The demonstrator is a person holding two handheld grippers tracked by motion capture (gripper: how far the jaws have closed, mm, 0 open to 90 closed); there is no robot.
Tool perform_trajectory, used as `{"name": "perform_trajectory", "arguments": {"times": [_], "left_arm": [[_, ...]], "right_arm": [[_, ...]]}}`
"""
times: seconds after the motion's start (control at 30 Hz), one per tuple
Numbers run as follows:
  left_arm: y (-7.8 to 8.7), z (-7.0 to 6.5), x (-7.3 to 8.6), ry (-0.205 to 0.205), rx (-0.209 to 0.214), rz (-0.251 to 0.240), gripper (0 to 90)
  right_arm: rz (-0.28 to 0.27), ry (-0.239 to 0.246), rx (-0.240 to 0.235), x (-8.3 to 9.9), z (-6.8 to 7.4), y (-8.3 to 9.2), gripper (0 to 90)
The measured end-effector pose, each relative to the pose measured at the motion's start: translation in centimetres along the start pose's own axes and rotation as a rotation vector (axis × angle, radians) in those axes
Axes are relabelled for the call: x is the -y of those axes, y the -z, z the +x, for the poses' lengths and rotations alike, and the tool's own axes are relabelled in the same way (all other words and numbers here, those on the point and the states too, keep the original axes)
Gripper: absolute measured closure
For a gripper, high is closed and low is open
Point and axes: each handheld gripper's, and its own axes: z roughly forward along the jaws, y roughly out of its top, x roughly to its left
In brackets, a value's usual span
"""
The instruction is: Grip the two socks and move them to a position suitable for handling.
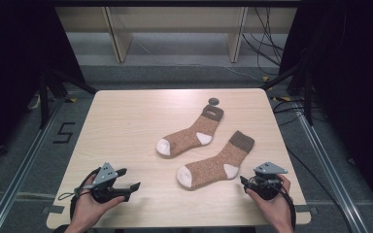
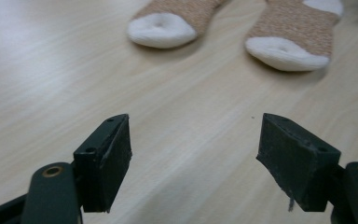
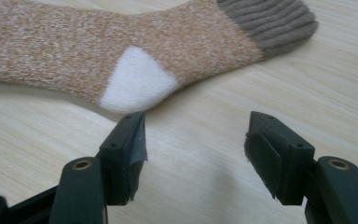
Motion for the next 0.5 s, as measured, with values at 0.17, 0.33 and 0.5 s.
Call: {"name": "perform_trajectory", "arguments": {"times": [0.17, 0.33, 0.5], "left_arm": [[-0.3, 1.3, 0.4, 0.057, -0.027, 0.022, 25.4], [-0.3, 1.1, 0.5, 0.037, -0.013, 0.036, 25.8], [-0.3, 1.3, 0.7, 0.038, -0.020, 0.047, 26.7]], "right_arm": [[-0.008, -0.026, -0.004, -0.3, 0.0, 0.1, 37.5], [-0.012, -0.026, -0.022, -1.0, 0.1, 0.1, 37.2], [-0.031, -0.013, -0.032, -2.7, 0.6, 0.0, 37.2]]}}
